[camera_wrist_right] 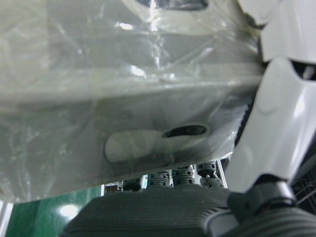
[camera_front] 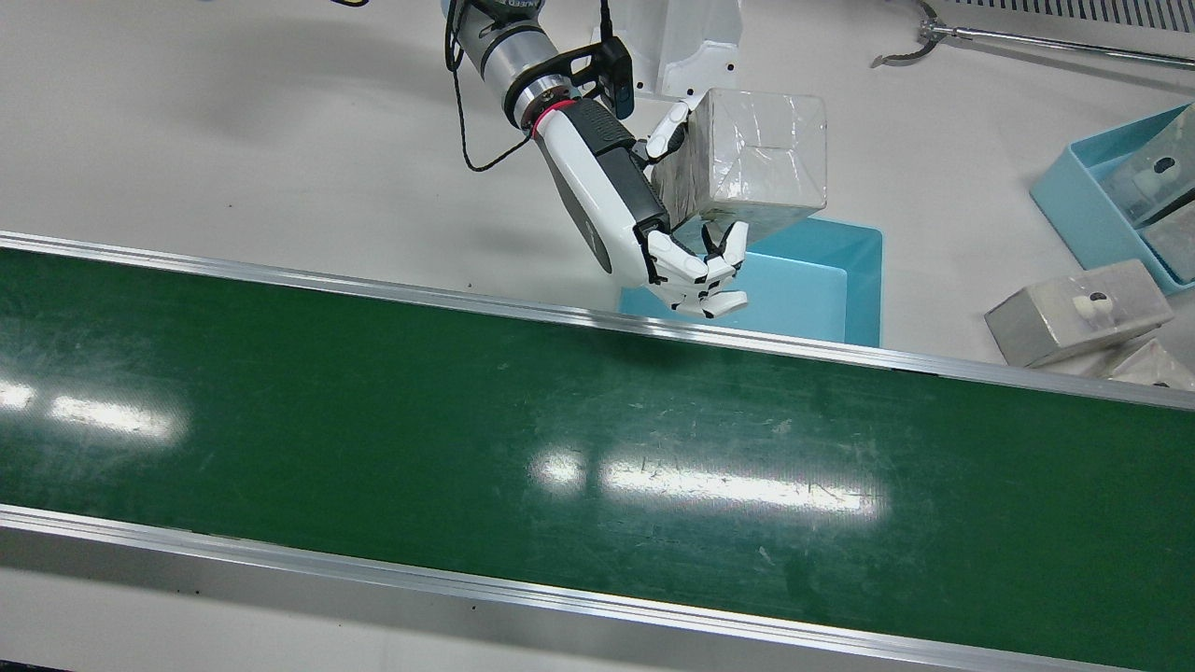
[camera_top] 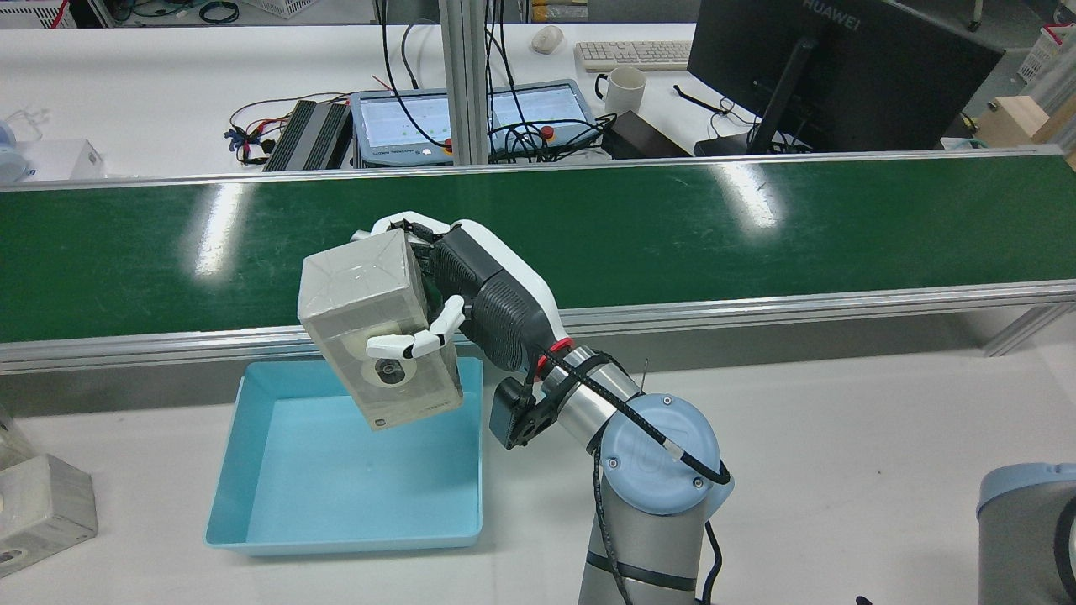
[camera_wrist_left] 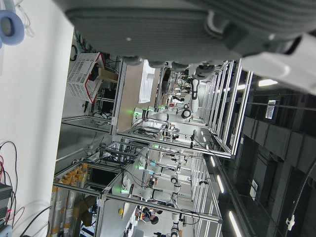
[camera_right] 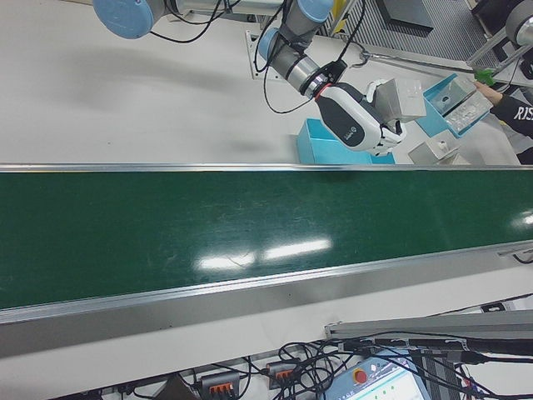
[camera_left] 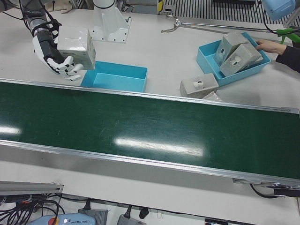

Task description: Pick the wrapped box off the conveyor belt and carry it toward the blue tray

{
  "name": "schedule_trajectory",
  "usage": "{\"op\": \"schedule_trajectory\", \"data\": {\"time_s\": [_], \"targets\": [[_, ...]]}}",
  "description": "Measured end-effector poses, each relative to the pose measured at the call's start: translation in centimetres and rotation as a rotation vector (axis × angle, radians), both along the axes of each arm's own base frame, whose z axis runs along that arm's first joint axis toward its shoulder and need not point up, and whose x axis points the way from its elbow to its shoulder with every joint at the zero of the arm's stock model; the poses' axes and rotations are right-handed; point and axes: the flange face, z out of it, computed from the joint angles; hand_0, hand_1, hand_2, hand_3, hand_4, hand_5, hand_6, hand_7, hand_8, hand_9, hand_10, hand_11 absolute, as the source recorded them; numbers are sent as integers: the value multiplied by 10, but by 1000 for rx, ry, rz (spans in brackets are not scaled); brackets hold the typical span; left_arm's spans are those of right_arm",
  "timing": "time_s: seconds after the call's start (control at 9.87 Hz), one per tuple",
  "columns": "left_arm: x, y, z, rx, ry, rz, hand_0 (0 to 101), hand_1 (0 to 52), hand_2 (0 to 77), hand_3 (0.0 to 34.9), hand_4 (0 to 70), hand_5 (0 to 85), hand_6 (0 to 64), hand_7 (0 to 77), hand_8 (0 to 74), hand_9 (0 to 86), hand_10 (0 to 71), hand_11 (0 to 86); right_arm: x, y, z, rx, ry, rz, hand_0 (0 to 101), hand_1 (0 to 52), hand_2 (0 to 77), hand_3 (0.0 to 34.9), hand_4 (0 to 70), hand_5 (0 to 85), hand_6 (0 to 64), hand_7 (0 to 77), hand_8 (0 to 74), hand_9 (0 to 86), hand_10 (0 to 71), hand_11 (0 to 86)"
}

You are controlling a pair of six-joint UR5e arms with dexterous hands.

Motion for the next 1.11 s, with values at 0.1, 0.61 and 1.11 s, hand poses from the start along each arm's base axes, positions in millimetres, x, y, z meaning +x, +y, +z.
{"op": "schedule_trajectory", "data": {"time_s": [0.1,0.61,1.11], "targets": [[0,0,0,0,0,0,0,0,5,0,0,11,5,5,5,5,5,5,-5,4,0,2,2,-11,482,5,398,0,164,529,376,693,316,82,49,327],[0,0,0,0,0,0,0,0,11,0,0,11,5,5,5,5,5,5,-11,10,-8,8,-4,-27,467,322,11,64,125,16,16,300,0,11,0,11],[0,0,0,0,0,0,0,0,5,0,0,11,5,5,5,5,0,5,16,-4,1,13,-11,-22,483,120,38,47,136,71,65,196,0,27,0,11]]}}
